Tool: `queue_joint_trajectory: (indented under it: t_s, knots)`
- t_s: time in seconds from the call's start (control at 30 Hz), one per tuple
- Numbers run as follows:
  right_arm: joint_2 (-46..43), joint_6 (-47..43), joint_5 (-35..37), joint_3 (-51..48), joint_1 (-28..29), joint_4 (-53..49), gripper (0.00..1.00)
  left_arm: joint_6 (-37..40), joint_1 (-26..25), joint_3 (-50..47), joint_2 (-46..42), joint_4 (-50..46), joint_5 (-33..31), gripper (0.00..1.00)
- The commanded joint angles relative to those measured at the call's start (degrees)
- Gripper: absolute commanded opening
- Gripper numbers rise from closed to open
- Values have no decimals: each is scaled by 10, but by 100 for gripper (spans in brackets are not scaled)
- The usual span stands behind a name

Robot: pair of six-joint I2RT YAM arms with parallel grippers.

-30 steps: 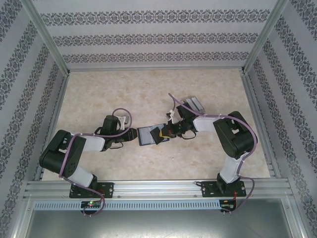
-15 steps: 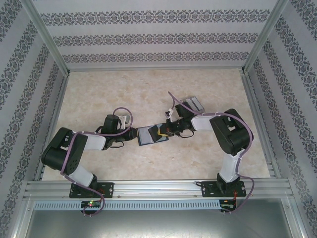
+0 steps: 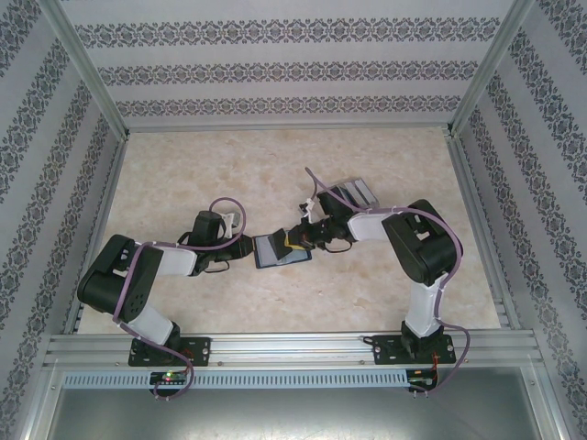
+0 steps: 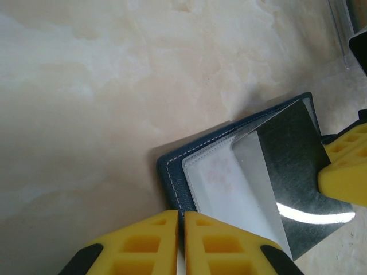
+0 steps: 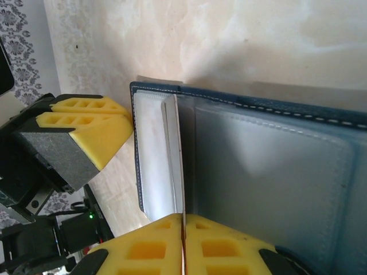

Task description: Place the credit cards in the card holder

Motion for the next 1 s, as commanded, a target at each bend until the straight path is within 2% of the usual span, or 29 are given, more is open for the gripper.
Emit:
queue_joint_trajectory:
  t_s: [0.0, 0.23, 0.47, 0.57, 0.63, 0.8, 0.97]
  knots:
    - [10, 41, 22, -13, 11, 33, 10, -1, 2, 9, 5, -29, -29, 12]
    - [1, 55, 20, -12, 39, 33, 17, -7, 2, 6, 2, -26, -37, 12]
    - [-41, 2, 65, -12, 33, -61, 28, -6, 2, 5, -8, -35, -47, 11]
    - [-43, -18, 78, -4, 32, -91, 28, -6, 2, 8, -7, -34, -38, 11]
    - [-39, -20, 84, 0, 33, -98, 24, -8, 2, 6, -6, -34, -44, 11]
    - [-12, -34, 67, 26, 48, -107, 8, -15, 2, 3, -5, -24, -44, 10]
    - [7, -28, 59, 58, 69, -102, 5, -22, 2, 3, -1, -25, -47, 10]
